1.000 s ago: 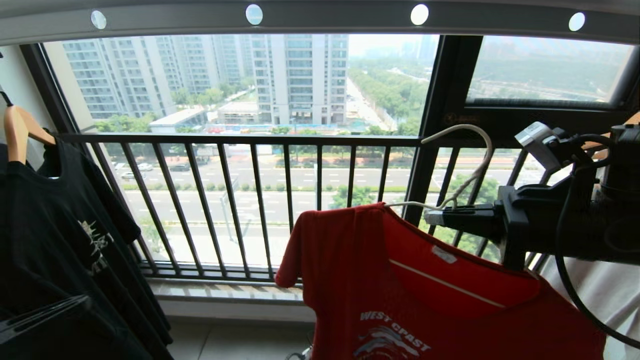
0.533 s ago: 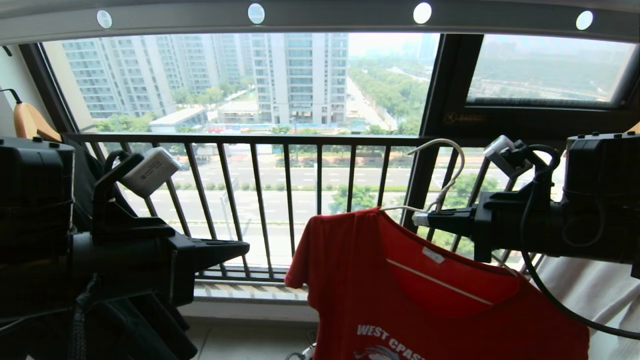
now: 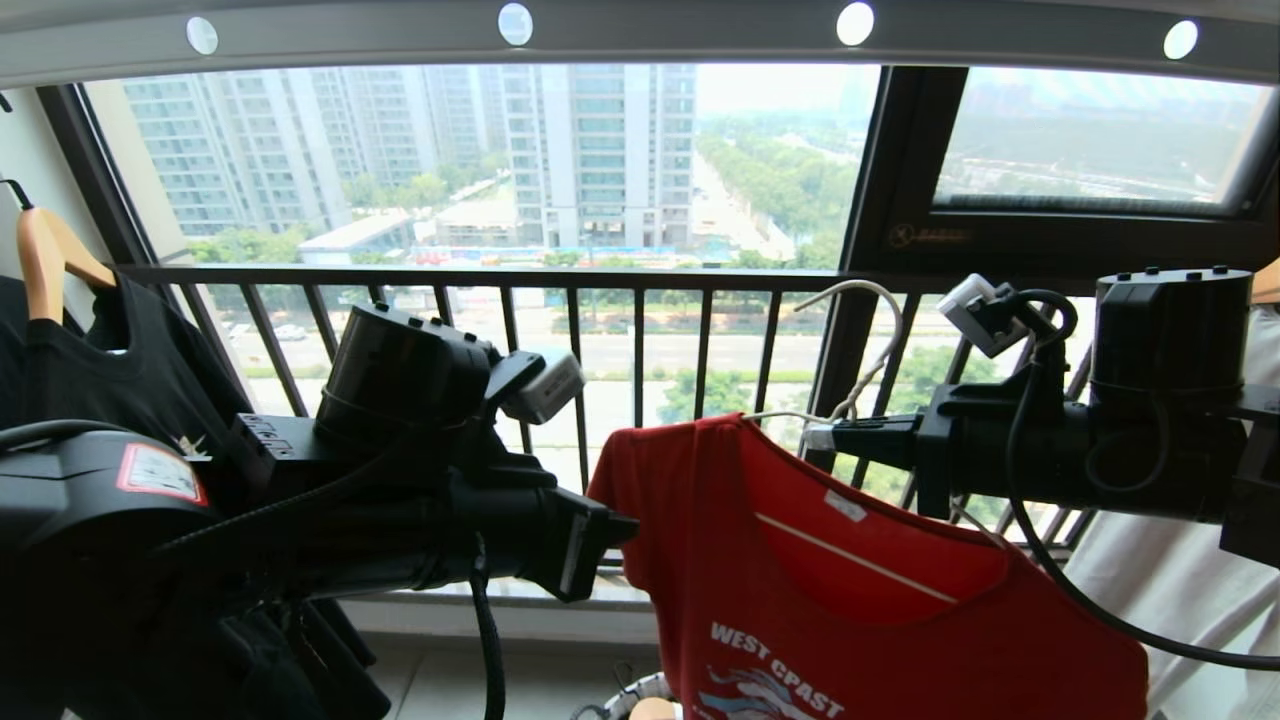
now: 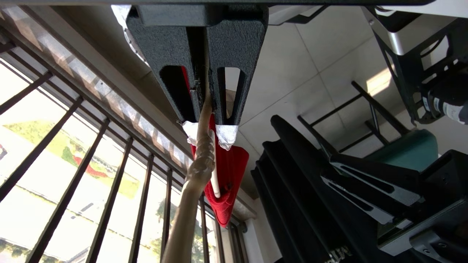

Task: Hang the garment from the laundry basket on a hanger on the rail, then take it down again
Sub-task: Take the clothes off the clothes rack

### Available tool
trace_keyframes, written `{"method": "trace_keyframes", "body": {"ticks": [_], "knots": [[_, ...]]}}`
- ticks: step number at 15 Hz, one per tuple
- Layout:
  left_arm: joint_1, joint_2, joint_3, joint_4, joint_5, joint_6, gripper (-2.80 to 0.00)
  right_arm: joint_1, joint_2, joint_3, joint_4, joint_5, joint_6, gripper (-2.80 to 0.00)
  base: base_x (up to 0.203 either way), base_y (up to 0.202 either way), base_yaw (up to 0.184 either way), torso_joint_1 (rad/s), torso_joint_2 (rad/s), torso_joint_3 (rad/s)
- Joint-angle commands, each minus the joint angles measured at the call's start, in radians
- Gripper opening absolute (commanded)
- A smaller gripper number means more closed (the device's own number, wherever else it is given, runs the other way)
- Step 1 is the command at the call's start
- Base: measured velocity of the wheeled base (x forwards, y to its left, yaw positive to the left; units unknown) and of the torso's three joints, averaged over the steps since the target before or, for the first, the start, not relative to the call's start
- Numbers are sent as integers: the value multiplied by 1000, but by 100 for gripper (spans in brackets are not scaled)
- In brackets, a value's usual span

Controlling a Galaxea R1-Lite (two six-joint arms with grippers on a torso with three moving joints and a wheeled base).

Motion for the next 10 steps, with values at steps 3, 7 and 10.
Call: {"method": "trace_keyframes", "body": {"ticks": [3,7,10], "knots": [[-122,57,-60,-3,210,-106,0,62,3,4,-13,-59,41,-280,0,0,0,0,0,0],[-176,89,-110,-7,408,-162,0,120,19,3,-16,-127,65,-280,0,0,0,0,0,0],[-197,146,-111,-125,523,-155,0,140,14,6,-61,-146,109,-280,0,0,0,0,0,0]]}}
